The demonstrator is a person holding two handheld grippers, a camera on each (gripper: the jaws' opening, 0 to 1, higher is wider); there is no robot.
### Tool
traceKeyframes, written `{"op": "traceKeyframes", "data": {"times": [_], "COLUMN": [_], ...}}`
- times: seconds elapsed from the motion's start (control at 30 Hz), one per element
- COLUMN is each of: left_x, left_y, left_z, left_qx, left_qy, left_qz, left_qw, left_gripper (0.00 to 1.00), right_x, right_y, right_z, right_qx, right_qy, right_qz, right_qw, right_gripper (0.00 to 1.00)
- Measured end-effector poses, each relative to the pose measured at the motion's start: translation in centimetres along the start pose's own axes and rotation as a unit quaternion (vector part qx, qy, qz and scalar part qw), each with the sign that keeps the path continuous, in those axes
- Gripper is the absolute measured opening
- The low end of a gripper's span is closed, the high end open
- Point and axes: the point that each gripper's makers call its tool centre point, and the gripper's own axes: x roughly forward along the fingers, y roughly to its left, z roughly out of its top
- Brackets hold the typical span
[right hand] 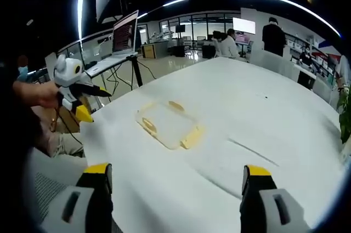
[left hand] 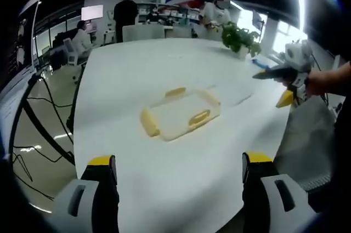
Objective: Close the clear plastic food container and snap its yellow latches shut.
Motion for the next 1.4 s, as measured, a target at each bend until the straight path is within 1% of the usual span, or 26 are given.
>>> {"op": "traceKeyframes", "data": {"times": [0.2,0.3,0.33,0.47,0.67,0.73,0.87,0.97,1.0,1.1,1.27,1.33,1.4], "left_x": [0.6,0.8,0.8,1.0,1.2,1.4,1.7,2.0,2.0,2.1,2.8,2.9,3.1], "left_y": [0.3,0.4,0.5,0.6,0.9,0.8,0.6,0.4,0.3,0.1,0.3,0.5,0.5], "left_z": [0.3,0.2,0.2,0.3,0.7,0.7,0.5,0.5,0.6,0.9,0.9,1.0,1.2], "left_qx": [0.003,0.005,0.005,0.01,0.013,0.014,0.026,0.035,0.046,0.062,0.082,0.096,0.103], "left_qy": [0.003,0.007,0.01,0.016,0.014,0.017,0.027,0.032,0.035,0.037,0.049,0.052,0.053], "left_qz": [-0.001,0.0,0.0,0.0,0.006,0.005,0.001,-0.004,-0.009,-0.011,-0.021,-0.023,-0.029], "left_qw": [1.0,1.0,0.9999,0.9998,0.9998,0.9997,0.9993,0.9989,0.9983,0.9973,0.9952,0.9938,0.9928], "left_gripper": [0.94,0.94,0.94,0.94,0.95,0.95,0.94,0.94,0.94,0.96,0.96,0.94,0.95], "right_x": [0.7,0.9,0.9,1.2,1.4,1.5,1.8,2.2,2.4,2.8,3.3,3.4,3.6], "right_y": [0.0,-0.1,-0.2,-0.4,-0.8,-0.8,-0.5,0.1,0.3,0.5,0.0,-0.2,-0.2], "right_z": [0.3,1.0,1.0,1.6,1.6,1.6,2.0,2.0,2.0,2.0,2.1,2.2,2.1], "right_qx": [-0.003,0.0,-0.006,0.002,-0.015,-0.028,-0.038,-0.063,-0.072,-0.076,-0.1,-0.101,-0.112], "right_qy": [0.0,-0.002,0.004,-0.005,-0.002,0.002,-0.003,0.002,0.004,0.006,0.011,0.01,0.014], "right_qz": [0.005,0.003,0.001,0.005,0.006,0.009,0.019,0.038,0.043,0.054,0.062,0.07,0.079], "right_qw": [1.0,1.0,1.0,1.0,0.9999,0.9996,0.9991,0.9973,0.9965,0.9957,0.993,0.9924,0.9904], "right_gripper": [1.0,1.0,1.0,1.0,1.0,1.0,1.0,1.0,1.0,1.0,1.0,1.0,0.99]}}
